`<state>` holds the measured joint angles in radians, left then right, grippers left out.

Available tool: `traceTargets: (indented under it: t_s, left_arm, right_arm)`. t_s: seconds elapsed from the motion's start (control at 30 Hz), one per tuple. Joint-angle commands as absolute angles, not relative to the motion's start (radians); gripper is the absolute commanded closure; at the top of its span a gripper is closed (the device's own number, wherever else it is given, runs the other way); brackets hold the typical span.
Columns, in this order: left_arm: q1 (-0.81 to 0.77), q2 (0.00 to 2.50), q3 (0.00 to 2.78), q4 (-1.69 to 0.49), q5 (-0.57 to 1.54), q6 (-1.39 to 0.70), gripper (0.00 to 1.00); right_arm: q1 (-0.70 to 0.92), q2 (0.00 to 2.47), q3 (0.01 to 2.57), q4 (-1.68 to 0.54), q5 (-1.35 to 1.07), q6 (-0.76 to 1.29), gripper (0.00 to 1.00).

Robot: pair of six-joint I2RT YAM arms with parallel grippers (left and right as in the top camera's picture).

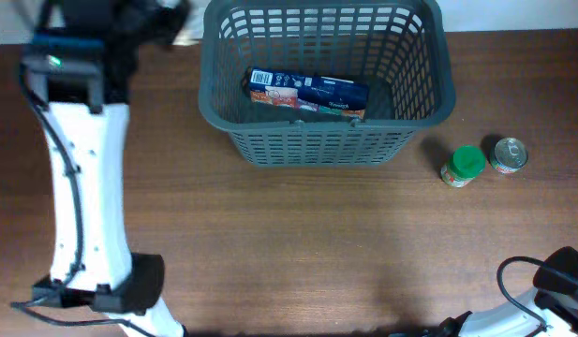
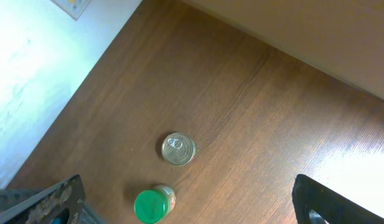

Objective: Pack container
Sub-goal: 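Carry the tan bag into the basket and release it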

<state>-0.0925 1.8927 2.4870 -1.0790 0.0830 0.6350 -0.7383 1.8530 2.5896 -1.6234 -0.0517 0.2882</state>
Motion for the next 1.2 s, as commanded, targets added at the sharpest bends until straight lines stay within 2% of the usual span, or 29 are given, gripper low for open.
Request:
traceTargets:
  t_s: [0.0, 0.13, 0.3, 0.6, 0.77, 0.93, 0.97, 1.03, 1.1, 1.13, 1.17]
  left_arm:
    - [-0.288, 1.917, 2.493, -1.048, 0.139, 1.071, 0.98]
    - [-0.418, 1.985, 2.493, -1.047, 0.139, 1.261, 0.98]
    - [-0.495, 2.13, 2.493, -1.042, 0.138, 1.261, 0.98]
    - [-0.591, 2.405, 2.493, -0.996, 0.135, 1.109, 0.98]
    - [-0.606, 2.487, 2.494, -1.022, 0.135, 0.992, 0.89]
    - [-0.613, 2.492, 2.494, -1.04, 0.135, 0.983, 0.85]
    - [-0.614, 2.492, 2.494, -1.041, 0.135, 0.972, 0.73]
    - [-0.614, 2.489, 2.496, -1.043, 0.124, 0.941, 0.27]
    - [-0.614, 2.467, 2.535, -1.048, 0.052, 0.899, 0.13]
    - [-0.614, 2.427, 2.631, -1.048, -0.021, 0.789, 0.01]
    - [-0.611, 2.413, 2.667, -1.05, -0.032, 0.758, 0.01]
  right_arm:
    - [-0.74, 1.855, 2.59, -1.62, -0.043, 0.294, 0.01]
    - [-0.74, 1.855, 2.59, -1.62, -0.043, 0.294, 0.01]
    - [-0.74, 1.855, 2.59, -1.62, -0.043, 0.294, 0.01]
    - [-0.74, 1.855, 2.59, -1.62, -0.043, 0.294, 0.01]
    - [-0.74, 1.855, 2.59, -1.62, -0.043, 0.294, 0.01]
    - [-0.74, 1.855, 2.59, -1.62, -0.043, 0.294, 0.01]
    - [-0.74, 1.855, 2.59, -1.62, -0.043, 0.294, 0.01]
    - [-0.74, 1.855, 2.59, -1.62, -0.043, 0.294, 0.01]
    - [-0.74, 1.855, 2.59, -1.62, -0.043, 0.294, 0.01]
    - [-0.74, 1.855, 2.59, -1.62, -0.043, 0.294, 0.01]
    - [-0.74, 1.855, 2.59, -1.62, -0.043, 0.294, 0.01]
